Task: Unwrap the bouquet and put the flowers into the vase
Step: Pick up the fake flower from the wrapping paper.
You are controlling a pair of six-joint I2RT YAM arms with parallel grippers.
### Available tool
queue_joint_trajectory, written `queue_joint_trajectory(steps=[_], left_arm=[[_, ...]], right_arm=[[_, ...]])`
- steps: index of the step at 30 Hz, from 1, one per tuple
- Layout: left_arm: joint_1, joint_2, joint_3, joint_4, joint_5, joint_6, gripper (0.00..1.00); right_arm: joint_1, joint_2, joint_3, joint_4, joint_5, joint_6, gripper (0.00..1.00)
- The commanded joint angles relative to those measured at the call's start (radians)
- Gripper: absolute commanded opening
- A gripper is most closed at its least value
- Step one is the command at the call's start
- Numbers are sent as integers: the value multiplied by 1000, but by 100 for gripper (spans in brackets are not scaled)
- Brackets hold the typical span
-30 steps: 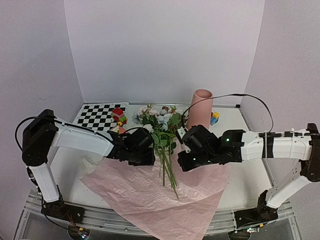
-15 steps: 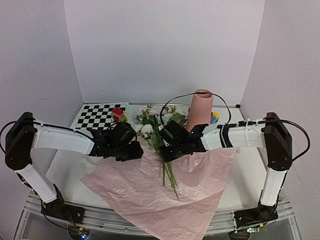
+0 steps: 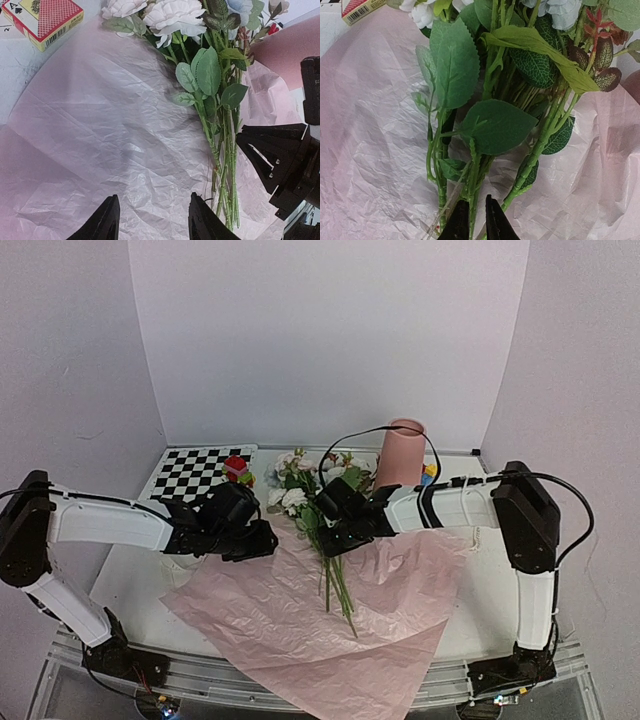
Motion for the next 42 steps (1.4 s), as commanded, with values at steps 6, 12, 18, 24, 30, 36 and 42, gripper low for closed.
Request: queue_joint_trajectory(steps=[6,12,18,24,30,36,42], left_arm=[[10,-57,-6,31,-1,28,51],[10,-60,2,31,6,39,53],[10,-61,2,31,11,39,53],[10,-64,0,31,12,39,53],[10,-58,5,32,17,44,53],[10,-34,29,36,28,49,53],[10,-27,44,37,32,54,53]], right_arm=[[-8,43,19,-24,-22,-5,16],[-9,62,16,-23,-28,-3,18],[-9,60,7,-16,-46,1,21],[-9,16,-16,2,-71,3,24],[-9,-59,-52,14,-75,6,24],[-8,-90,-90,26,-109,6,28],[-8,-59,-99,59,-142,10,27]])
